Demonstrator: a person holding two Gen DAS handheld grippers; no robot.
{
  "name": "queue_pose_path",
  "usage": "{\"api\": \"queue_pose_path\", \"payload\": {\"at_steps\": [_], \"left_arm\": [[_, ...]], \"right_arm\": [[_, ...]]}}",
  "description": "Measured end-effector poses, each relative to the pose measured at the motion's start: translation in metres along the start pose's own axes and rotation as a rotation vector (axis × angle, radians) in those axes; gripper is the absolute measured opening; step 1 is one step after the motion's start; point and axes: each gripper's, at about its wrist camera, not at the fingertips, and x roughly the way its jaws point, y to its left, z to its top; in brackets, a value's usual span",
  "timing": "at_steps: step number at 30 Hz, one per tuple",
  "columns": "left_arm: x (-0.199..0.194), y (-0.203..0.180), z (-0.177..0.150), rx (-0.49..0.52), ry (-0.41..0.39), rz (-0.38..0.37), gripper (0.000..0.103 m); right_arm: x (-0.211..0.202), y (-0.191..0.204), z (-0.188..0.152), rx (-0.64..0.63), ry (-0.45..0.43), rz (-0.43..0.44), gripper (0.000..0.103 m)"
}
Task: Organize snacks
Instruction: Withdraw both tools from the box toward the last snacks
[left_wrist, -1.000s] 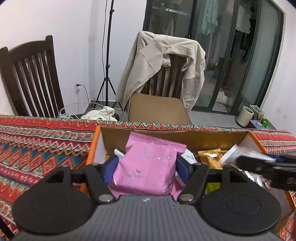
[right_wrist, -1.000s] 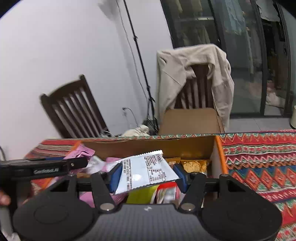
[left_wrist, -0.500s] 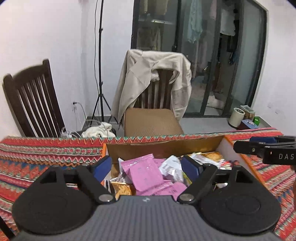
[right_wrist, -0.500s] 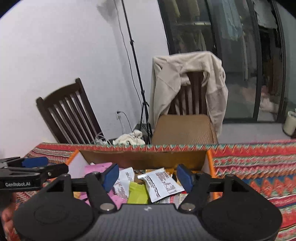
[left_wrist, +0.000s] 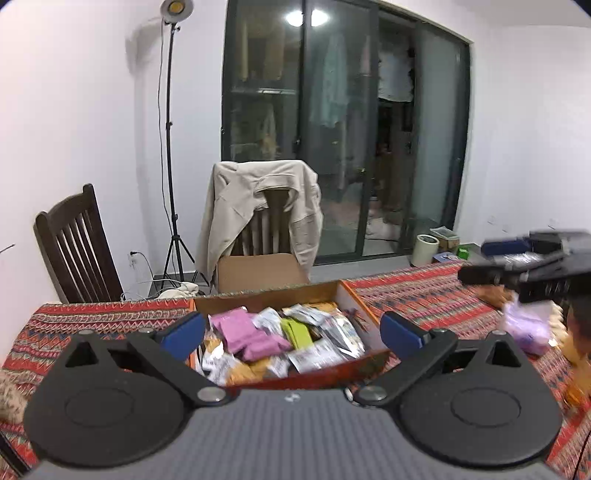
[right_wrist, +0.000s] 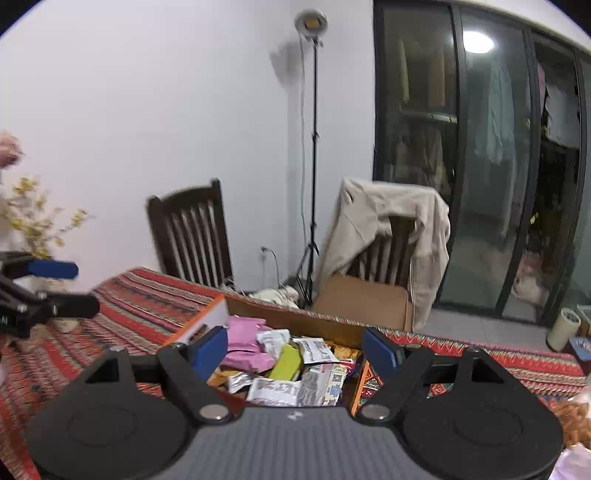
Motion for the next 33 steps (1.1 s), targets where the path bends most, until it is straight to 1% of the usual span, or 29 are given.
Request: {"api": "queue_pose_path", "payload": {"at_steps": [2,4,7,10,12,14,16,19,21,22,26,29,31,33], "left_arm": [[-0.029,-0.015,-0.016,0.026,-0.013,0.003,0.103],[-0.056,-0.028,-0.033,0.045,-0.037,0.0,0.103],[-0.093,-0.039,-0.067,0.014,-0.077,-0.02,0.103],[-0.117,-0.044,-0.103,-0.026,-0.065,-0.042,0.103],[-0.131,-0.045,-0.132,-0.071,-0.047,-0.052,0.103],[-0.143,-0.047,-0.159,-0.116,-0.026,-0.045,0.103],[-0.152,-0.05,-0.185,-0.152,-0.017,-0.03,0.103],[-0.153,-0.055,-0.216,-0.182,-0.001,0.033,0.103],[-0.153,-0.059,-0.233,-0.195,0.012,0.077,0.103],[-0.151,-0.061,-0.24,-0.201,0.025,0.088,0.103],[-0.143,-0.062,-0.262,-0.211,0.099,0.108,0.103],[-0.14,-0.063,-0.27,-0.217,0.121,0.117,0.103],[-0.134,-0.064,-0.269,-0.21,0.137,0.115,0.103],[-0.128,-0.068,-0.269,-0.198,0.144,0.12,0.103]], "right_arm": [[-0.034,0.004,-0.005,-0.017,-0.02,0.008,0.085],[-0.07,0.009,-0.015,-0.041,-0.042,0.013,0.087],[-0.117,0.012,-0.036,-0.055,-0.077,0.027,0.089],[-0.163,0.012,-0.073,-0.042,-0.111,0.044,0.09],[-0.186,0.013,-0.101,-0.038,-0.121,0.054,0.09],[-0.202,0.013,-0.13,-0.03,-0.125,0.061,0.091],[-0.215,0.016,-0.162,-0.025,-0.128,0.033,0.091],[-0.226,0.024,-0.204,-0.028,-0.134,-0.028,0.091],[-0.227,0.029,-0.232,0.007,-0.12,-0.055,0.097],[-0.225,0.032,-0.245,0.022,-0.106,-0.058,0.098],[-0.223,0.04,-0.288,0.084,-0.065,-0.054,0.098],[-0.216,0.043,-0.312,0.134,-0.029,-0.026,0.098],[-0.211,0.043,-0.323,0.147,-0.009,-0.021,0.098],[-0.206,0.041,-0.327,0.146,0.007,-0.033,0.098]]}}
